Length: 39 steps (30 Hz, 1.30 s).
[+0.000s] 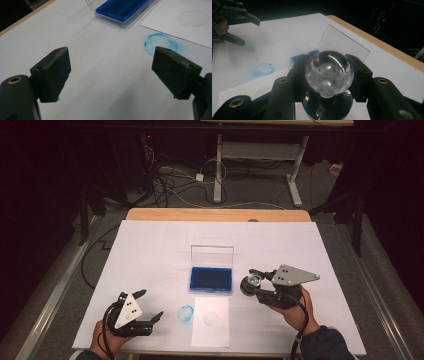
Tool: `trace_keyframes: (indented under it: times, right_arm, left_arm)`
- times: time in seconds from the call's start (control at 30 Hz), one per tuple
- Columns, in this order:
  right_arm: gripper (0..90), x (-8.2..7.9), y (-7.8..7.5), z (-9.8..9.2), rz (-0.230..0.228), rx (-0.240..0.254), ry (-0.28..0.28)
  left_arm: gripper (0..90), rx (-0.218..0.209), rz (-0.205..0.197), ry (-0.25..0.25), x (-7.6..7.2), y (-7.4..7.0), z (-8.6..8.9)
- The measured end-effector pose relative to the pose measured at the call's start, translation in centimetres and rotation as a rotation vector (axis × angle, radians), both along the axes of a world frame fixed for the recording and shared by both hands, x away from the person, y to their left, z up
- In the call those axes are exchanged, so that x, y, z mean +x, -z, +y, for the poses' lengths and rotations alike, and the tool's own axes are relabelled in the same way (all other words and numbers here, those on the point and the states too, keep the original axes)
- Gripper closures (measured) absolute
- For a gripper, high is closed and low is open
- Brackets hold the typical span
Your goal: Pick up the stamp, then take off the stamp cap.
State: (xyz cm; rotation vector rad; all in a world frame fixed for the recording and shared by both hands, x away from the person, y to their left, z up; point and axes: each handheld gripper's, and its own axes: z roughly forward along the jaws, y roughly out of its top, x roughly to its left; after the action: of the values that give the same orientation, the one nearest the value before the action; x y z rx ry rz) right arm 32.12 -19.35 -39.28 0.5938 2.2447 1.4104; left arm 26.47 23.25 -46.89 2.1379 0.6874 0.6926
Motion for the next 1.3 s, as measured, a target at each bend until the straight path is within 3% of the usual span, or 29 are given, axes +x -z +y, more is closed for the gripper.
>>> trace_keyframes:
  times: [0.8,1.07,1.1,1.13,1.3]
  right_arm:
    - [56.3,0.6,0.2,2.7,-0.003,0.002,-0.052]
    - [56.3,0.5,0.2,3.5,-0.002,0.015,-0.063]
    - [56.3,0.5,0.2,3.7,-0.001,0.018,-0.067]
    - [56.3,0.5,0.2,3.9,-0.002,0.018,-0.071]
    - [56.3,0.2,0.2,5.2,0.010,0.040,-0.105]
  left_arm:
    - [14.6,0.011,0.015,-0.005,0.1,0.2,0.1]
    - [14.6,0.001,0.033,0.031,1.3,0.1,-1.1]
    - [14.6,0.001,0.026,0.041,1.5,0.1,-1.3]
    - [14.6,-0.017,0.056,0.062,1.7,-0.1,-1.8]
    - [14.3,-0.033,0.073,0.122,2.0,-0.6,-3.5]
